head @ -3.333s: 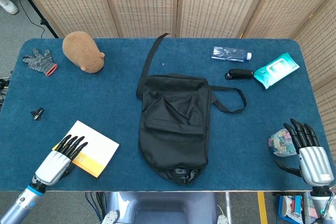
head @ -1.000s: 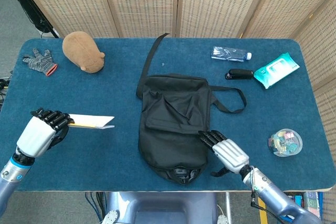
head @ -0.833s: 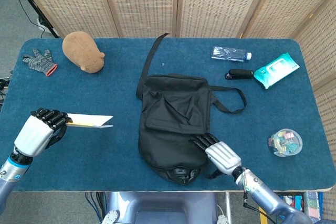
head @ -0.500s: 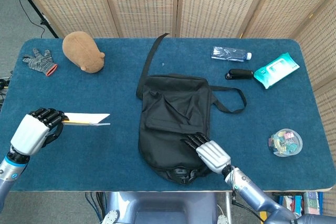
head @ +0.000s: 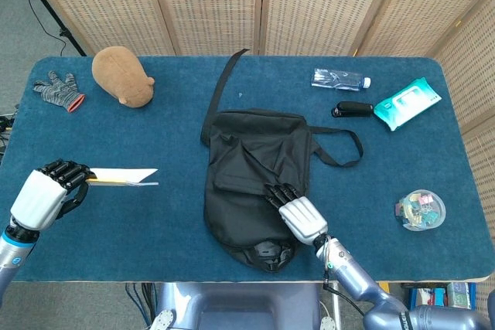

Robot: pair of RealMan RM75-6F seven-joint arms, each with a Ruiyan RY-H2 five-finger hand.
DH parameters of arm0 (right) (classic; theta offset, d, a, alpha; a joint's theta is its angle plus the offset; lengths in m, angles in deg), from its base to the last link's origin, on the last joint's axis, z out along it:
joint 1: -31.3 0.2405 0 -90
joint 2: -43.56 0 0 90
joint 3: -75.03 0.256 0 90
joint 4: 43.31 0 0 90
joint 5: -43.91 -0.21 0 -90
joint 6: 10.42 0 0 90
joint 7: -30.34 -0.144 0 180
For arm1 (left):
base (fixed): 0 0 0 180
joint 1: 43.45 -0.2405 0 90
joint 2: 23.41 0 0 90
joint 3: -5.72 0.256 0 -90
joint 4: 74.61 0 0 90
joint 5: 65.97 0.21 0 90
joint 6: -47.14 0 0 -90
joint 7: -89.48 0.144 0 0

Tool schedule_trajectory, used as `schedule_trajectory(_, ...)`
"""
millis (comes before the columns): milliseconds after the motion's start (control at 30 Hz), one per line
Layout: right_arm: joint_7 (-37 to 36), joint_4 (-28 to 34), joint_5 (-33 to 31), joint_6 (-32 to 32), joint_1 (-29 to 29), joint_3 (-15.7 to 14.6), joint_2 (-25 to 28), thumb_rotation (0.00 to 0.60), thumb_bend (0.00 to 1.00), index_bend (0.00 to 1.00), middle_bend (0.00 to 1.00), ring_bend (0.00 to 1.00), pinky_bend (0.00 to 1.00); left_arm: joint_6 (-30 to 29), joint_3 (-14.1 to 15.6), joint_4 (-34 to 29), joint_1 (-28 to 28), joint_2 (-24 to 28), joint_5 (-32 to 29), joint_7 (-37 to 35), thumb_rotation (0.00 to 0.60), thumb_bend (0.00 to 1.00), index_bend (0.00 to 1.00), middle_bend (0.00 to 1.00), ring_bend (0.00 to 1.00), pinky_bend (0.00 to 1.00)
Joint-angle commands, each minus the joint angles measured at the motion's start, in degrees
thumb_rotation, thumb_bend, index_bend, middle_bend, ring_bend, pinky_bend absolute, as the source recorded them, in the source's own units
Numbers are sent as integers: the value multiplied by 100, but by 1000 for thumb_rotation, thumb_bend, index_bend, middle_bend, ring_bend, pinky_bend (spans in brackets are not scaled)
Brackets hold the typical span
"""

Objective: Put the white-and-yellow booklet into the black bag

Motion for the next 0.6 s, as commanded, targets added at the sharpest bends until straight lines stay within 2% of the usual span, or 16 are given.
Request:
schedule_trajectory(33, -108, -102, 169, -163, -32, 3, -107, 600, 105, 231, 173, 99, 234, -6, 5, 28, -6, -17, -2, -20, 600, 586, 830, 552, 502, 633)
schedule_trajectory(233, -675, -313, 647, -429, -70, -32, -247, 600, 467, 419, 383, 328, 500, -3, 43, 111, -16, -72, 20, -66, 600, 587, 830, 552, 502, 633)
schedule_trajectory(333, -928, -492, 712, -435, -41, 0, -333, 600, 585, 495, 456, 402, 577, -47, 86, 187, -14, -129, 92, -71, 600, 586, 830, 552, 502, 633)
schedule_trajectory(433, -1126, -529, 602, -340, 9, 92, -346, 600, 632, 534, 478, 421, 596, -139, 108, 280, -9, -191, 164, -107, 600, 586, 830, 552, 502, 633)
schedule_trajectory(600, -1544, -276, 243, -98, 97, 337, -209, 600, 650, 564, 505, 438, 604, -477, 101, 552, 26, -361, 331, -307, 600, 586, 832, 552, 502, 633)
